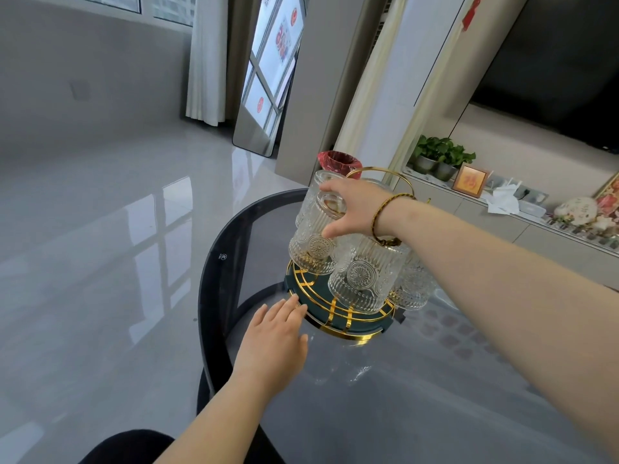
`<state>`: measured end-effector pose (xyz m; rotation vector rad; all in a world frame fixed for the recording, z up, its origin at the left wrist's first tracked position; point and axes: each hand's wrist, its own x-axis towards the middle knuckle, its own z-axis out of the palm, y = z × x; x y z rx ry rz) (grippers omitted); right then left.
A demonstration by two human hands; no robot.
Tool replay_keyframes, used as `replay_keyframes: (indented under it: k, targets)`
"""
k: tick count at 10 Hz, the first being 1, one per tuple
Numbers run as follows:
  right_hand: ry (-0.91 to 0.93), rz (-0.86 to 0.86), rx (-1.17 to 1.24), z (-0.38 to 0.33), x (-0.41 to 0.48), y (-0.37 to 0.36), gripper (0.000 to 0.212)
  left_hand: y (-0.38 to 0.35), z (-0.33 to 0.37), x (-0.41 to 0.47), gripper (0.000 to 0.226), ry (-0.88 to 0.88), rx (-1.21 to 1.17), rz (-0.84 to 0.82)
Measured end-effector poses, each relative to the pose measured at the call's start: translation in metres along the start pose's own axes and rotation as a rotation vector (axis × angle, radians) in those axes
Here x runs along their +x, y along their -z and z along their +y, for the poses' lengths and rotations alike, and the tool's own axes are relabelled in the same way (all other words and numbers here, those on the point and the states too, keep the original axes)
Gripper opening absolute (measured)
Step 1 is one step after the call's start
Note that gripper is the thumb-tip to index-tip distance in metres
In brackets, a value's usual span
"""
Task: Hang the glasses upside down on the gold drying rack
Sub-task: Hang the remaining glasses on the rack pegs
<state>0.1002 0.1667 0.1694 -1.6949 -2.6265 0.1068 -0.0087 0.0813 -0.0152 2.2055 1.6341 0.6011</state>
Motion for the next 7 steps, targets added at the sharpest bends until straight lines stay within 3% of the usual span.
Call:
replay_keyframes:
  k: [4, 7]
  targets:
    - [-0.098, 0.008, -0.089, 0.0014, 0.0049, -0.0037, 0.077, 0.0008, 0.0000, 0.0006, 0.049, 0.000, 0.011, -0.006]
    - [-0.073, 0.045, -0.074, 0.0008, 0.0032, -0.0043, 0.077, 0.0008, -0.0008, -0.0006, 0.048, 0.015, -0.005, 0.007]
